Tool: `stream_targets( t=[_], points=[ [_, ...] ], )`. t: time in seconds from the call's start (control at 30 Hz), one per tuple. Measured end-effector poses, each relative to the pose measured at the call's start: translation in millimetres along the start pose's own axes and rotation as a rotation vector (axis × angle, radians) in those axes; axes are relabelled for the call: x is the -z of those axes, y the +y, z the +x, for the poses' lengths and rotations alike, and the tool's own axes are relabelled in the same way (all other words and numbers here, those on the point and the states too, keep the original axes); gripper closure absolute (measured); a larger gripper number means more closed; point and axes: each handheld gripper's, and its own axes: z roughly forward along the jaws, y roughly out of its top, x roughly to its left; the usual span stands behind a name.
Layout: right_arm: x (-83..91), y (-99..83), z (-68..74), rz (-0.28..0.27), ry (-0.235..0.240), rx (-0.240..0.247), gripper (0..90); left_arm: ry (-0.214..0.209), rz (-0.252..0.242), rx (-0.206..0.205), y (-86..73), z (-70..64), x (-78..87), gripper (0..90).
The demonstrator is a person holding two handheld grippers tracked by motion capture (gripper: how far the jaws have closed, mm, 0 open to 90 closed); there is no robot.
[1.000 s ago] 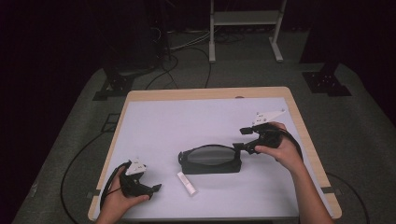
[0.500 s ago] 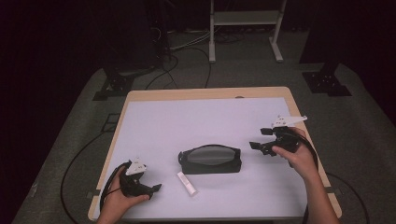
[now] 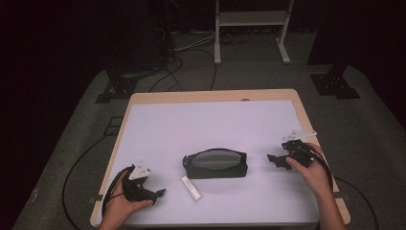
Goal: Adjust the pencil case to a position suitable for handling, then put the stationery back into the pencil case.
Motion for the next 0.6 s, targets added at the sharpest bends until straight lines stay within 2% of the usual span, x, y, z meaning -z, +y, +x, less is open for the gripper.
stream_targets(
  t=[0.07,0.17,0.3,0.5,0.6],
  points=[
    [-4.2,-5.1,1.1,0.020,-0.031,0.007,18.0,0.001,0.000,-0.001,0.1,0.0,0.1,0.0],
    [-7.3,-7.6,2.1,0.052,-0.043,0.002,17.9,0.002,-0.001,0.001,0.0,-0.3,0.3,0.0],
    [-13.1,-9.4,2.7,0.066,-0.049,-0.006,17.9,0.004,-0.003,-0.005,-0.1,-0.8,1.0,0.2],
    [-15.1,-16.1,1.1,0.024,-0.036,-0.016,16.6,-0.024,-0.014,-0.022,0.4,-5.8,4.1,5.5],
    [-15.9,-18.5,0.7,0.008,-0.020,-0.009,11.9,-0.040,-0.023,-0.033,2.7,-10.2,6.2,6.7]
  ],
)
